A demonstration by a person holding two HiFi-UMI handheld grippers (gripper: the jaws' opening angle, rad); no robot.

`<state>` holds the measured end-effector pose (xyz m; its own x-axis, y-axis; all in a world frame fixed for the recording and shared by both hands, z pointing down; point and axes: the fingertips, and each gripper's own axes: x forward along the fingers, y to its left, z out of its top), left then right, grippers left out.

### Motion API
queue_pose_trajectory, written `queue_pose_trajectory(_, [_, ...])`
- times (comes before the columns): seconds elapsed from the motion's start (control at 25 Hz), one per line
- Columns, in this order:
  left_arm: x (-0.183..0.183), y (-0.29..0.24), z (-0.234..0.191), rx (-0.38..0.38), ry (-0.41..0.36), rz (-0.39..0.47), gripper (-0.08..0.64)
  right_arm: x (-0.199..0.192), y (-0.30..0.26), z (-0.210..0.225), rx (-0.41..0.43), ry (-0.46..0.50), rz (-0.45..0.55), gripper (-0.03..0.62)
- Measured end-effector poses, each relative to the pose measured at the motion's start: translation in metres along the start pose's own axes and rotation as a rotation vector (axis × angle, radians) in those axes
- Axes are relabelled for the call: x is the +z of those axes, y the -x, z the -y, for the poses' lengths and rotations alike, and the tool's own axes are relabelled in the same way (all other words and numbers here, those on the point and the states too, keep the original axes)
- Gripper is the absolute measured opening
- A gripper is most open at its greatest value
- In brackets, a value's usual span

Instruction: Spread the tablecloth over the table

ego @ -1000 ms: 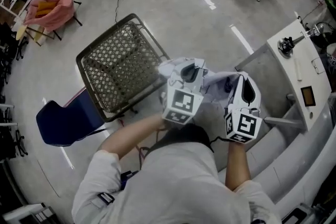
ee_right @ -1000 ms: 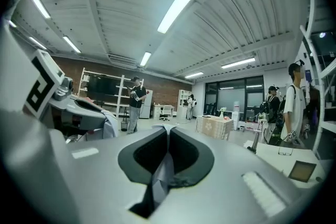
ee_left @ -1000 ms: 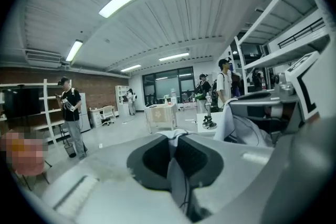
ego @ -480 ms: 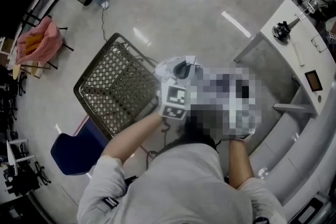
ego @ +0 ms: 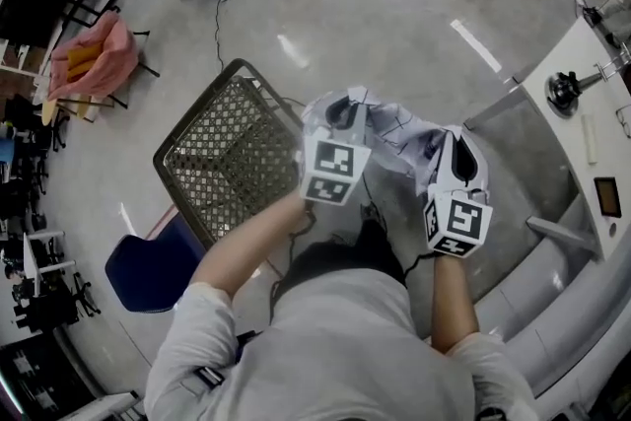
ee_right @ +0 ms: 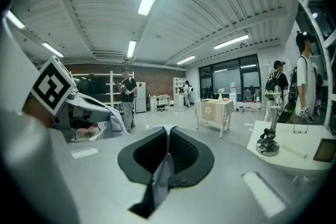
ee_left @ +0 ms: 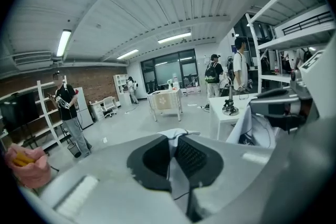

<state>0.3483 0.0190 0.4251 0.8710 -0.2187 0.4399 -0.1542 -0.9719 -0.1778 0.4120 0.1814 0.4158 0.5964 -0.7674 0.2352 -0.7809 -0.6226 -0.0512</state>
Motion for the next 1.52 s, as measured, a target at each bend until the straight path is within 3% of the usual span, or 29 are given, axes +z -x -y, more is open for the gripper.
queue_pose_trajectory(0.36, [-0.012, -0.005, -0.075, 0.075, 0.066, 0.010, 0.023, 0.014, -0.065, -0.055, 0.086, 0.062, -0.003, 0.008])
queue_pose_trajectory(0.8, [-0.056, 0.022, -0.232, 0.109, 0.187, 0.043, 0.023, 0.035, -0.145, -0.190, 0.163, 0.111, -0.043, 0.008])
queue_pose_trajectory(1.16, [-0.076, 0.013, -0.321, 0.107, 0.174, 0.061, 0.023, 0.044, -0.193, -0.262, 0.171, 0.146, -0.055, 0.008])
queue_pose_trajectory(1.52, [-0.095, -0.011, -0.406, 0.185, 0.210, 0.037, 0.023, 0.057, -0.285, -0.306, 0.257, 0.169, -0.056, 0.008])
